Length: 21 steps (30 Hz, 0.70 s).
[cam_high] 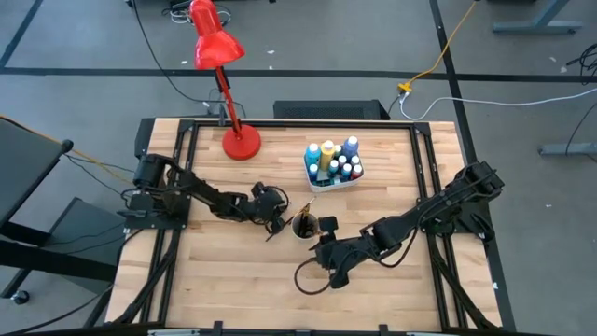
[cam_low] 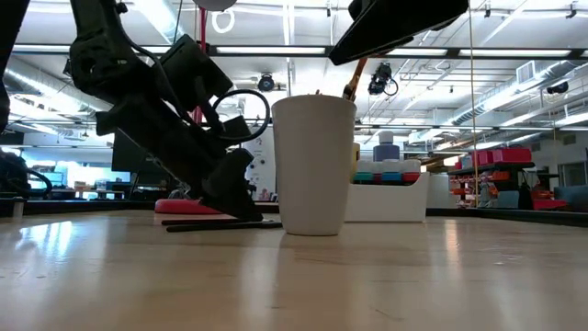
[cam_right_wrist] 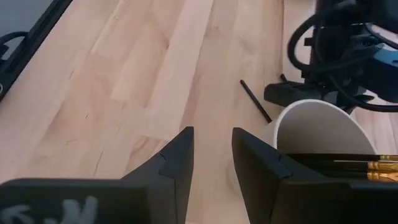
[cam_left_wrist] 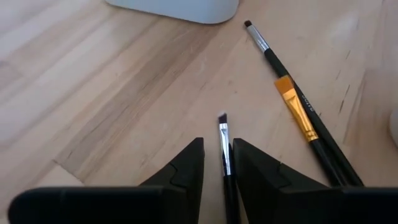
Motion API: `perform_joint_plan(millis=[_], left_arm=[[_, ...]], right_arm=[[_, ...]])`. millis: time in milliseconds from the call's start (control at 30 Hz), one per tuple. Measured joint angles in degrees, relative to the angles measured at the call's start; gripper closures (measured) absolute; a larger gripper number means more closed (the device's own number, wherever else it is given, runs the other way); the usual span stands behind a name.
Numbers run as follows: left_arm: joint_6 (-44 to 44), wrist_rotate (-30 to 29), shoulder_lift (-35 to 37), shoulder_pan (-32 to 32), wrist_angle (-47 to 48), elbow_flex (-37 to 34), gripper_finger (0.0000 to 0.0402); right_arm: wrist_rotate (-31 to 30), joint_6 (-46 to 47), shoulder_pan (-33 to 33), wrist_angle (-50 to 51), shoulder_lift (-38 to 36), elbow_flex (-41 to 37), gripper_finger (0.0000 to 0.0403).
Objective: Pick & Place Paint Supplies
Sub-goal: Put the silver paint brush into the white cup
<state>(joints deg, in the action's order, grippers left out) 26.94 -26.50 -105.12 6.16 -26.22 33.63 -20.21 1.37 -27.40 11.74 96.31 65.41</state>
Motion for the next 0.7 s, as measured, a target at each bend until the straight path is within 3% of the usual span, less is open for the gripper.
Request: perform_joint_plan(millis=[167,300,700], left_arm=[[3.28,-8.33,-0.02,3.81,3.61,0.07,0.0308],[8.54,-9.73,0.11,6.11,6.33,-0.42,0.0308],[13.21,-14.48,0.09,11.49,-9.91,-11.56,0.031]], right_arm=[[0.16,-1.59,-0.29,-1.51,0.0,0.0,0.0289],[0.2,-0.57,-0.28,-2.15,0.0,0.0,0.0289],[3.26,-0.52,-0.63,-2.22,0.0,0.0,0.0289]])
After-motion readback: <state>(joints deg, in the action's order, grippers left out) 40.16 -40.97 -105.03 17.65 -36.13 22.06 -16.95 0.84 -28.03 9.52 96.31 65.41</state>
